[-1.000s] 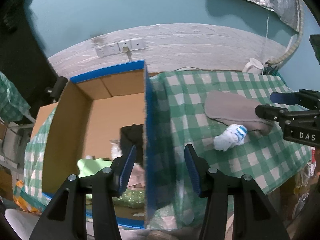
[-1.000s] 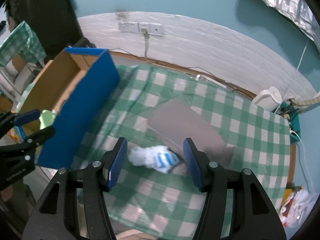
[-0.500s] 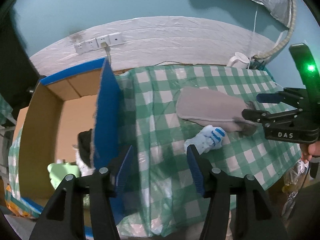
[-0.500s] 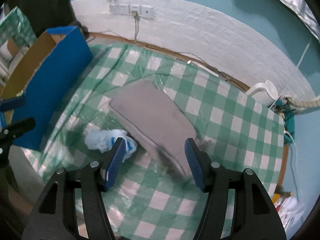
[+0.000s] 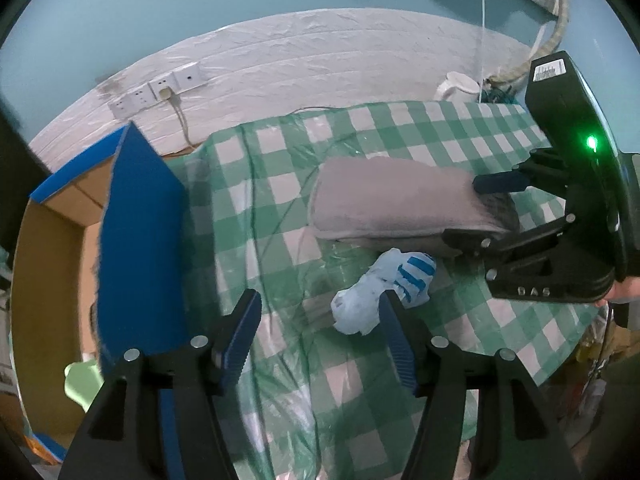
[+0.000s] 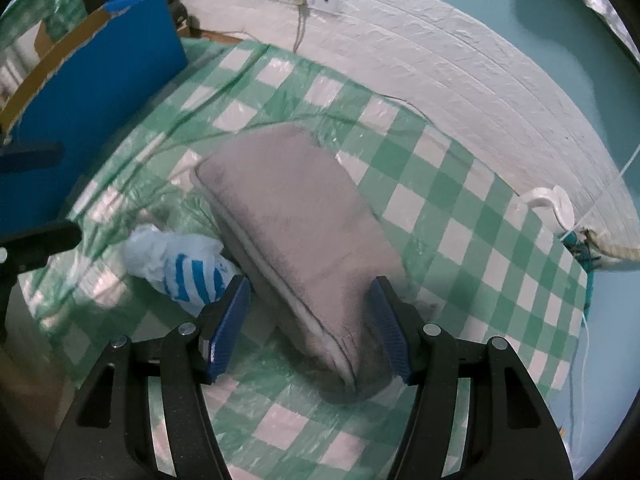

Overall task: Organize soft objects
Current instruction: 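Grasp the grey fleece sock with the right tool while the left grasps the blue-striped white sock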

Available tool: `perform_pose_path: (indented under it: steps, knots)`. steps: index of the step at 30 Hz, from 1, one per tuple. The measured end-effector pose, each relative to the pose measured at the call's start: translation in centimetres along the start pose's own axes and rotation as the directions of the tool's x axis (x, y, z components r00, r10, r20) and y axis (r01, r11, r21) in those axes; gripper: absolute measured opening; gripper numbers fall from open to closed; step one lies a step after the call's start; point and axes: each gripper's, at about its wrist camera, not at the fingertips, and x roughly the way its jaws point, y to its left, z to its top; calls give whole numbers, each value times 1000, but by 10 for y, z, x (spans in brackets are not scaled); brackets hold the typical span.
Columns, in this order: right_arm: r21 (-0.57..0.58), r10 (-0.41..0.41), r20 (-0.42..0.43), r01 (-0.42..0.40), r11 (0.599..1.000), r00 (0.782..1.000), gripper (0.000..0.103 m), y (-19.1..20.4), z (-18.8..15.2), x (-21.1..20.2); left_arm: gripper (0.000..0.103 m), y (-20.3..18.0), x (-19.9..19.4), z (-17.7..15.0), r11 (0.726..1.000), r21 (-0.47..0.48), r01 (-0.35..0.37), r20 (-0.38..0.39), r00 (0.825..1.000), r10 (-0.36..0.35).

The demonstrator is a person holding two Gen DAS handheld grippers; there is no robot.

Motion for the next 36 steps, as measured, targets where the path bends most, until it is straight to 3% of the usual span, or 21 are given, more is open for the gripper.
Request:
perform_pose_path:
  steps: [21,25,30,32,36]
  knots:
    - [-127,-78,-44,72,989,996,64,6,-13,45,63,-17,49,9,999,40,30,-67,997,-27]
    - [-117,-87,-41,82,990,995,55,10,-15,47,63,-18,52,10,998,36,43,-75,996,-40]
    - [-58,-71,-64,67,996,995,28,10,-15,44,63,-20,56,12,998,36,46,-78,996,-43]
    - [26,-48,-70,50,998,996,21,2,-15,40,63,-20,56,12,998,33,50,-77,996,-47]
    - [193,10,-75,5,981,997,17,-16,-21,32,64,-22,57,12,998,32,57,-79,995,-54]
